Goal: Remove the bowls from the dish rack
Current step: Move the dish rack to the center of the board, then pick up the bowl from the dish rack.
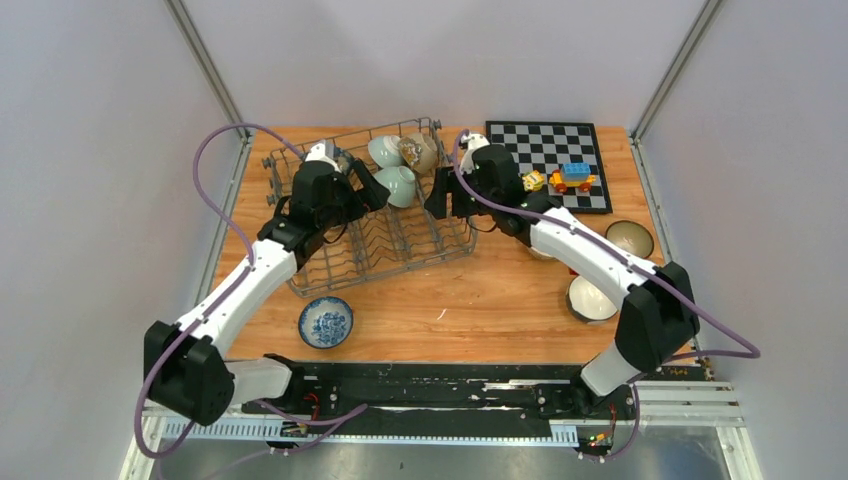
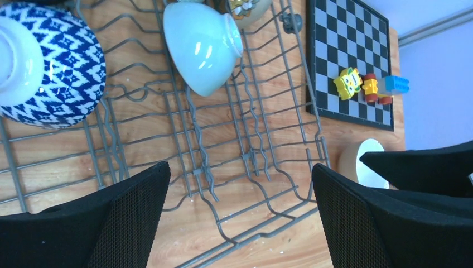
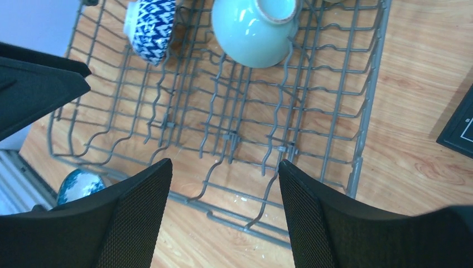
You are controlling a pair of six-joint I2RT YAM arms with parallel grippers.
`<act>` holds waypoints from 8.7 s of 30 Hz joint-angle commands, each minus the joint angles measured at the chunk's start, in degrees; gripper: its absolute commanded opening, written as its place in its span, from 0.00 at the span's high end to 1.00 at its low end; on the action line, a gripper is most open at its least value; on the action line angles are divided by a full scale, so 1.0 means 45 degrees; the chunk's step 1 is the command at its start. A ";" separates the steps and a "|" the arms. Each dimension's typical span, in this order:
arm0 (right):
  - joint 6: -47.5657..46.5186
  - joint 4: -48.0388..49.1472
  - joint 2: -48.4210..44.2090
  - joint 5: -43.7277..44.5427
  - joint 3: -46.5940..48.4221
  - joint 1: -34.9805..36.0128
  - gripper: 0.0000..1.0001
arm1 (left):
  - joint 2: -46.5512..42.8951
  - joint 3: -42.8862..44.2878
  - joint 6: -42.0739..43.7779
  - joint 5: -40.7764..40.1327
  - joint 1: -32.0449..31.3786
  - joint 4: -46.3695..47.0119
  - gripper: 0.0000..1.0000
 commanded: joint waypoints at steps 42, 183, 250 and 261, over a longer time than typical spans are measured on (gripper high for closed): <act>-0.0304 -0.2305 0.1565 0.2893 -0.1518 -0.1191 0.45 | -0.4120 -0.3593 -0.0212 0.1036 0.1885 -0.1428 0.09; 0.6159 0.5252 0.9196 -0.5372 0.5073 0.0888 0.56 | 0.2438 -0.3182 -0.0947 -0.1733 0.3057 0.2457 0.37; 0.6516 0.4944 0.8336 -0.2836 0.4020 0.1059 0.32 | 0.1902 -0.3243 -0.0640 -0.2040 0.3057 0.2036 0.39; 0.5623 0.4664 0.8394 -0.3514 0.4663 0.0416 0.29 | 0.2009 -0.3012 -0.0634 -0.2131 0.3057 0.2132 0.39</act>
